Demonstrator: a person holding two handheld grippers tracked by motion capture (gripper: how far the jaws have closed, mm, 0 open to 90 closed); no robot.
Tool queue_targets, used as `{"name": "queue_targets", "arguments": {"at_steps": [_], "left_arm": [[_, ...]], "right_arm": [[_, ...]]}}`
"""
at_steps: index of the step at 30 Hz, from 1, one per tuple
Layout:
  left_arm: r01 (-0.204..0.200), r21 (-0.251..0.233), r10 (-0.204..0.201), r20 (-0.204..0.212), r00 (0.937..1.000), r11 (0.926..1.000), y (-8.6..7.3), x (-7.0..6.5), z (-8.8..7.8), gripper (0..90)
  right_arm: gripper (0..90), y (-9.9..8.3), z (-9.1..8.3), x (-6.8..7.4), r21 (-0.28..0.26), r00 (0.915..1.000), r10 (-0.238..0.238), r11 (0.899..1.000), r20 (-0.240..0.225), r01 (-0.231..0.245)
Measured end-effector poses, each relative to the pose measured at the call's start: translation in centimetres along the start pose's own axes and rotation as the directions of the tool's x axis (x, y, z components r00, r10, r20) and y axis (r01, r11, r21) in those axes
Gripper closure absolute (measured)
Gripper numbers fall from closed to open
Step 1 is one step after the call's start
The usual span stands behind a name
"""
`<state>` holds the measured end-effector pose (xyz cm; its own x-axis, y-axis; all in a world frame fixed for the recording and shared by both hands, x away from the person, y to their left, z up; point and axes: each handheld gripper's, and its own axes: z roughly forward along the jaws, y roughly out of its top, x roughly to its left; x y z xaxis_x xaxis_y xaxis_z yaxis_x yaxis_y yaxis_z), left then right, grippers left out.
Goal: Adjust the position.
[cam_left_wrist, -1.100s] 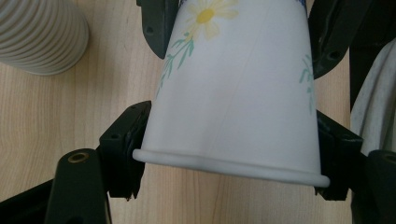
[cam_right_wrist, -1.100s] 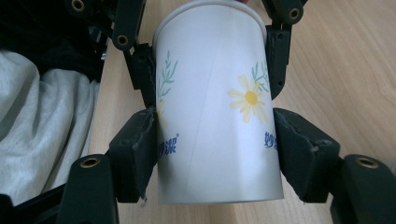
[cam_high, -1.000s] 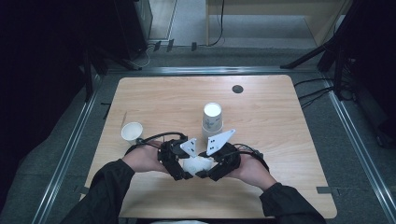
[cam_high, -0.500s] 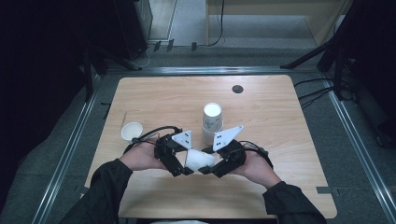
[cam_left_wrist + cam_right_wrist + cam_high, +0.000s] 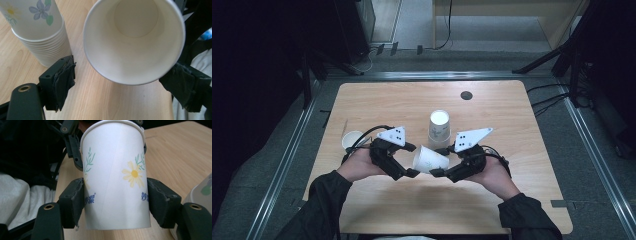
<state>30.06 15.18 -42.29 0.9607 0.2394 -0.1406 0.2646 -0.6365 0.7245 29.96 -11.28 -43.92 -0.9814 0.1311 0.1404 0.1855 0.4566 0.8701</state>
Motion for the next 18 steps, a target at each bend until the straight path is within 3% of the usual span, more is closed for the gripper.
{"name": "queue_targets", "arguments": {"at_steps": [7, 11, 18], "left_arm": [[0.022, -0.098, -0.017, 0.044, 0.9989, 0.995, 0.24, -0.34, -0.14, 14.3], [0.018, -0.136, -0.012, 0.047, 0.9988, 0.9906, 0.47, -0.74, -0.11, 14.8], [0.045, -0.182, -0.032, 0.076, 0.9966, 0.9824, 0.51, -0.75, -0.17, 16.0]], "right_arm": [[34.2, 0.18, -0.8, -0.13, -0.047, 0.9999, 0.007, 0.999, -0.012, -0.007], [34.2, 0.19, -0.84, -0.13, -0.055, 0.9995, 0.015, 0.998, -0.028, -0.016], [34.1, 0.2, -0.47, 0.01, -0.052, 0.9986, 0.011, 0.999, -0.052, -0.014]]}}
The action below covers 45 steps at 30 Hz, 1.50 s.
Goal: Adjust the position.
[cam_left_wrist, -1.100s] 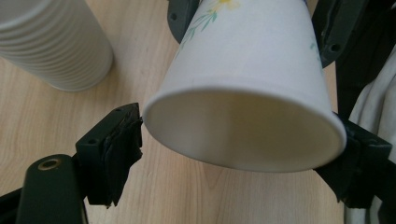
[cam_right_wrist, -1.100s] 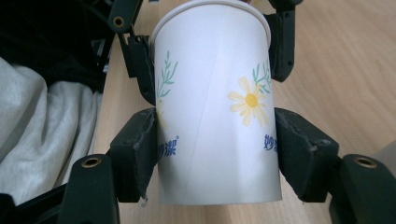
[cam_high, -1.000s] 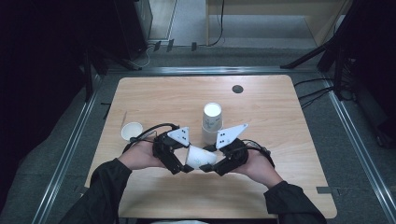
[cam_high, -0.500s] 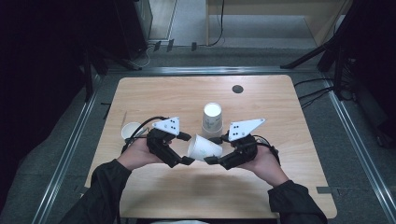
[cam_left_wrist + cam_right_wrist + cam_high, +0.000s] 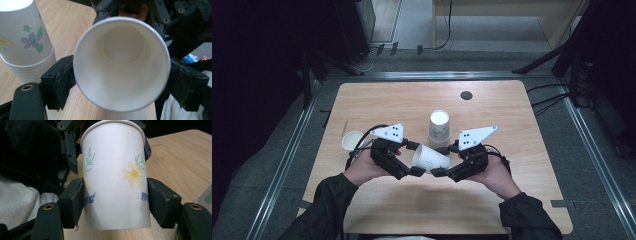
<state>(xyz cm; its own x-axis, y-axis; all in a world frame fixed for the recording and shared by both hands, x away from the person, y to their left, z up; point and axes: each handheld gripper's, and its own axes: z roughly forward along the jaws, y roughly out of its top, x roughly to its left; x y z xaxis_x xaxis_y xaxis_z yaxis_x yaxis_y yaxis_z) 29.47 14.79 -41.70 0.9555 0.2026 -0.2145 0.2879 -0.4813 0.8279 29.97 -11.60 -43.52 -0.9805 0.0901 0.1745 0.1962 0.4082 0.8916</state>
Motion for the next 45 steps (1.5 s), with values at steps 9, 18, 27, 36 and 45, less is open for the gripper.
{"name": "queue_targets", "arguments": {"at_steps": [9, 18, 27, 36, 45], "left_arm": [[0.012, -0.025, -0.012, 0.005, 0.9999, 0.9996, 0.0, 0.1, -0.4, 24.0], [0.005, -0.017, -0.004, 0.008, 1.0, 0.9998, 0.0, 0.1, -0.5, 28.3], [-0.019, 0.026, 0.02, -0.025, 0.9995, 0.9995, 0.1, 0.0, -0.6, 27.5], [-0.058, 0.188, 0.073, -0.078, 0.9943, 0.9805, 0.4, -0.4, 0.2, 27.2], [-0.104, 0.29, 0.132, -0.079, 0.9882, 0.9514, 0.4, -1.2, 1.5, 26.7]], "right_arm": [[34.4, 0.0, 0.3, 0.1, 0.005, 1.0, -0.001, 1.0, -0.009, 0.001], [35.4, 0.0, 0.4, 0.1, 0.019, 1.0, 0.003, 1.0, -0.01, -0.003], [23.3, -0.2, 0.5, -0.1, 0.032, 0.9997, -0.009, 0.999, 0.021, 0.008], [22.0, -1.0, 1.7, -0.2, 0.116, 0.9998, -0.007, 0.993, 0.019, 0.005], [25.1, -2.0, 3.9, -0.3, 0.2, 0.9997, -0.022, 0.979, -0.005, 0.023]]}}
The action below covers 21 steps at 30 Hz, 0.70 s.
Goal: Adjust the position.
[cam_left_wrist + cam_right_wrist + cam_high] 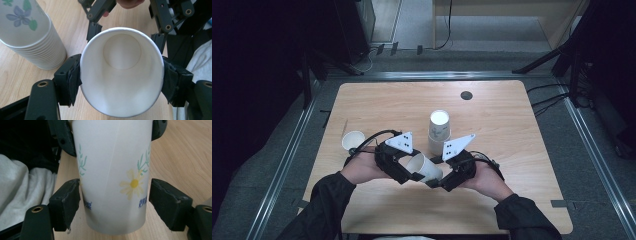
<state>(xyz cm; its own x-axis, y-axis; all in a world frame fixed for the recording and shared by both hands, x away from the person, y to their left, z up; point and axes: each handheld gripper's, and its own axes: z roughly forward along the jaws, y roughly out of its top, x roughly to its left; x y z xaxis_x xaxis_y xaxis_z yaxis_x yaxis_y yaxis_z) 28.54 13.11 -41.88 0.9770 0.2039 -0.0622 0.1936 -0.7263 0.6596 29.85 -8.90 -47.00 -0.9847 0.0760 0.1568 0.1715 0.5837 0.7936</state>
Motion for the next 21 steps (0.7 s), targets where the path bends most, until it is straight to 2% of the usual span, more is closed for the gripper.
{"name": "queue_targets", "arguments": {"at_steps": [6, 11, 13, 17, 21], "left_arm": [[-0.03, 0.062, 0.031, -0.01, 0.9995, 0.9977, 0.0, -0.2, 0.6, 26.6], [-0.036, 0.085, 0.038, -0.014, 0.9992, 0.9957, 0.1, -0.4, 0.9, 26.4], [-0.032, 0.088, 0.033, -0.008, 0.9994, 0.9956, 0.1, -0.5, 1.0, 26.5], [-0.034, 0.085, 0.034, -0.001, 0.9994, 0.9958, 0.1, -0.5, 1.0, 25.7], [-0.024, 0.052, 0.024, -0.001, 0.9997, 0.9984, -0.1, -0.2, 0.8, 22.0]], "right_arm": [[26.9, -0.2, 1.1, -0.1, 0.034, 0.9999, 0.003, 0.999, -0.013, -0.003], [30.0, -0.4, 1.9, 0.0, 0.063, 0.9998, 0.008, 0.998, -0.021, -0.007], [33.5, -0.4, 2.0, 0.1, 0.075, 0.9996, 0.005, 0.997, -0.026, -0.003], [34.5, -0.4, 2.1, 0.3, 0.085, 0.9994, -0.015, 0.996, -0.032, 0.017], [34.0, -0.2, 1.8, 0.3, 0.077, 0.9996, -0.017, 0.997, -0.022, 0.019]]}}
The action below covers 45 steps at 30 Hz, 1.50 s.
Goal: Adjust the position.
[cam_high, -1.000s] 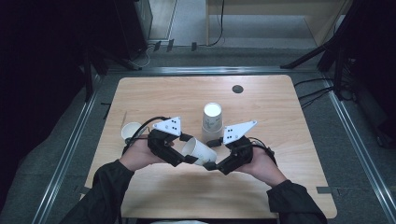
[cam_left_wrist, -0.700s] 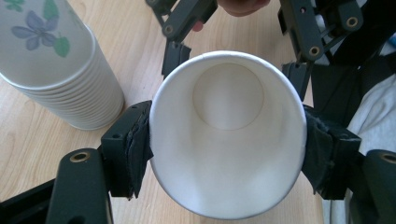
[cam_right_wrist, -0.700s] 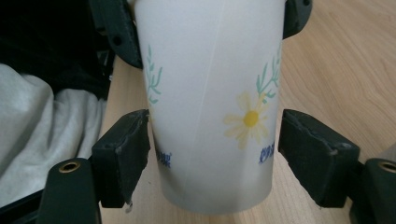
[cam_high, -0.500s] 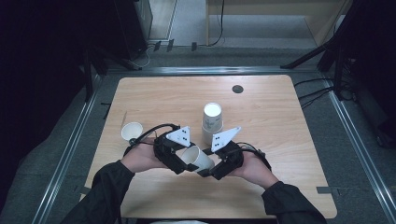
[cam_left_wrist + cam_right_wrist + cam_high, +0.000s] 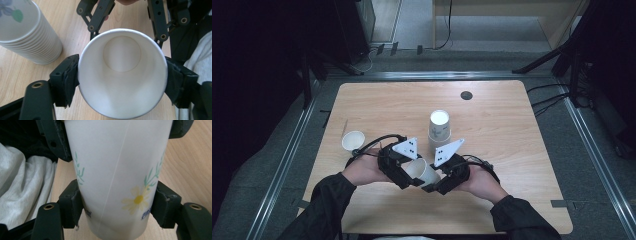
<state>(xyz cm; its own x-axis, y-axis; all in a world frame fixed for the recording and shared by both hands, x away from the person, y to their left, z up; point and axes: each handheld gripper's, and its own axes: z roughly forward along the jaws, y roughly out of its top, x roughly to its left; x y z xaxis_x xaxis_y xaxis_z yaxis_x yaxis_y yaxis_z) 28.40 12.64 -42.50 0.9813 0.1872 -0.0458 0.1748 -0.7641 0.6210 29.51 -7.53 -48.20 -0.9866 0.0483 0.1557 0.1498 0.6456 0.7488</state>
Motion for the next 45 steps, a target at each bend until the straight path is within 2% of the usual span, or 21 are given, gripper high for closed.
{"name": "queue_targets", "arguments": {"at_steps": [6, 9, 11, 12, 18, 22, 23, 27, 34, 40, 45], "left_arm": [[0.032, -0.07, -0.031, 0.014, 0.9994, 0.997, -0.3, 0.5, -0.5, 17.0], [0.058, -0.131, -0.054, 0.038, 0.9978, 0.9896, -0.4, 0.7, -0.9, 16.5], [0.078, -0.181, -0.069, 0.055, 0.9961, 0.9804, -0.5, 0.8, -1.2, 16.2], [0.088, -0.211, -0.077, 0.059, 0.9953, 0.9735, -0.5, 0.8, -1.3, 16.2], [0.107, -0.303, -0.086, 0.081, 0.9929, 0.9469, -0.4, 0.6, -1.5, 16.3], [0.121, -0.346, -0.097, 0.085, 0.9916, 0.9305, -0.4, 0.5, -1.5, 16.5], [0.123, -0.347, -0.097, 0.094, 0.9909, 0.9297, -0.4, 0.6, -1.5, 17.2], [0.133, -0.374, -0.1, 0.105, 0.9894, 0.9178, -0.6, 0.6, -1.5, 20.6], [0.119, -0.369, -0.087, 0.103, 0.9909, 0.9219, -0.6, 0.6, -1.5, 24.2], [0.1, -0.354, -0.073, 0.09, 0.9933, 0.93, -0.7, 0.6, -1.6, 24.7], [0.095, -0.35, -0.071, 0.081, 0.9942, 0.9318, -0.9, 0.7, -1.8, 24.9]], "right_arm": [[33.9, 0.2, -1.3, -0.2, -0.067, 0.9997, 0.012, 0.998, 0.02, -0.01], [33.9, 0.3, -2.0, -0.2, -0.098, 0.9996, 0.019, 0.995, 0.021, -0.017], [33.9, 0.4, -2.3, -0.2, -0.128, 0.9996, 0.02, 0.992, 0.018, -0.018], [33.9, 0.4, -2.4, -0.2, -0.136, 0.9996, 0.022, 0.991, 0.018, -0.019], [34.0, 0.8, -2.7, 0.1, -0.187, 0.9998, 0.022, 0.982, 0.001, -0.021], [33.9, 0.9, -2.8, 0.3, -0.212, 0.9996, 0.025, 0.977, -0.013, -0.027], [33.9, 1.0, -2.8, 0.3, -0.223, 0.9995, 0.028, 0.974, -0.017, -0.031], [34.0, 1.0, -3.0, 0.2, -0.231, 0.9991, 0.037, 0.972, -0.02, -0.041], [34.4, 1.0, -2.9, 0.2, -0.221, 0.9989, 0.04, 0.974, -0.026, -0.045], [33.3, 0.9, -2.7, 0.2, -0.22, 0.9989, 0.041, 0.974, -0.024, -0.046], [24.6, 0.8, -2.6, -0.1, -0.217, 0.9976, 0.068, 0.974, -0.017, -0.07]]}}
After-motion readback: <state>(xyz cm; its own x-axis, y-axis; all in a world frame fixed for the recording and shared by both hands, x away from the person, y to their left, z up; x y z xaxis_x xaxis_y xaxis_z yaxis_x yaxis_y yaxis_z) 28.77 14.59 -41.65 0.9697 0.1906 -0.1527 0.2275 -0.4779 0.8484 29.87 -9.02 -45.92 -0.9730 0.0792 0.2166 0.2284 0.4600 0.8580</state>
